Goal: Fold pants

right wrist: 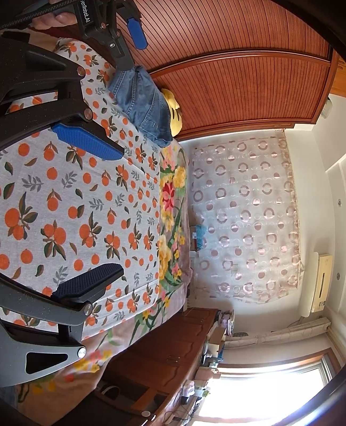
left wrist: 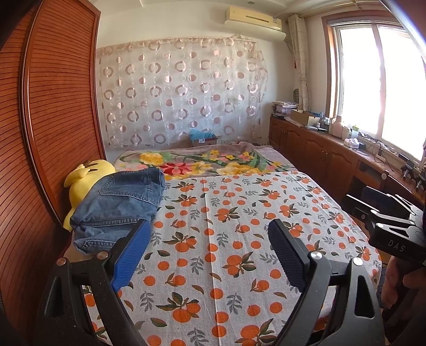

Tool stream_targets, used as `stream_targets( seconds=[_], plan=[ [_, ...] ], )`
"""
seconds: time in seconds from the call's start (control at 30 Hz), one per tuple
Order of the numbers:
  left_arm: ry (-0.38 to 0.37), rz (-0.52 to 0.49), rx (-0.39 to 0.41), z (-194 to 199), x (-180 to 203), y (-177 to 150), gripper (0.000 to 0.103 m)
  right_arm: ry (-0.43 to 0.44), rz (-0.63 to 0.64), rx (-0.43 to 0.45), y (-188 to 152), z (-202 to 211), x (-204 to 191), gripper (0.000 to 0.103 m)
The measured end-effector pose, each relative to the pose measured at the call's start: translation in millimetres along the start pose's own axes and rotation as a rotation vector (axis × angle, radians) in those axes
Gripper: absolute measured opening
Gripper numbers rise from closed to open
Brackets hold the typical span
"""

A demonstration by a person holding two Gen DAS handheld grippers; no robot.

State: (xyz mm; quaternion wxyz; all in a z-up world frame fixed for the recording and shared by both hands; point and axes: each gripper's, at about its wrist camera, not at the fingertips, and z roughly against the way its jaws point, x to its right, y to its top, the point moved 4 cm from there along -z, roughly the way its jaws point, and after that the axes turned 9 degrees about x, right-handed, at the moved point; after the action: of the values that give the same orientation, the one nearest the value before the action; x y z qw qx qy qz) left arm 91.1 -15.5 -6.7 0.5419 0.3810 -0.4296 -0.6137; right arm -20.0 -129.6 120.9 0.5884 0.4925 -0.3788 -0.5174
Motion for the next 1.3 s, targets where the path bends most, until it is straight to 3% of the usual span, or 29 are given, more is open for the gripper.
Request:
stream_targets(
  seconds=[1.3],
  plan=[
    [-0.003, 0.003, 0.008, 1.5, 5.1, 2.7, 0.090, 0.002, -0.003, 0.007, -2.0, 1.1, 0.9, 0.082]
  ],
)
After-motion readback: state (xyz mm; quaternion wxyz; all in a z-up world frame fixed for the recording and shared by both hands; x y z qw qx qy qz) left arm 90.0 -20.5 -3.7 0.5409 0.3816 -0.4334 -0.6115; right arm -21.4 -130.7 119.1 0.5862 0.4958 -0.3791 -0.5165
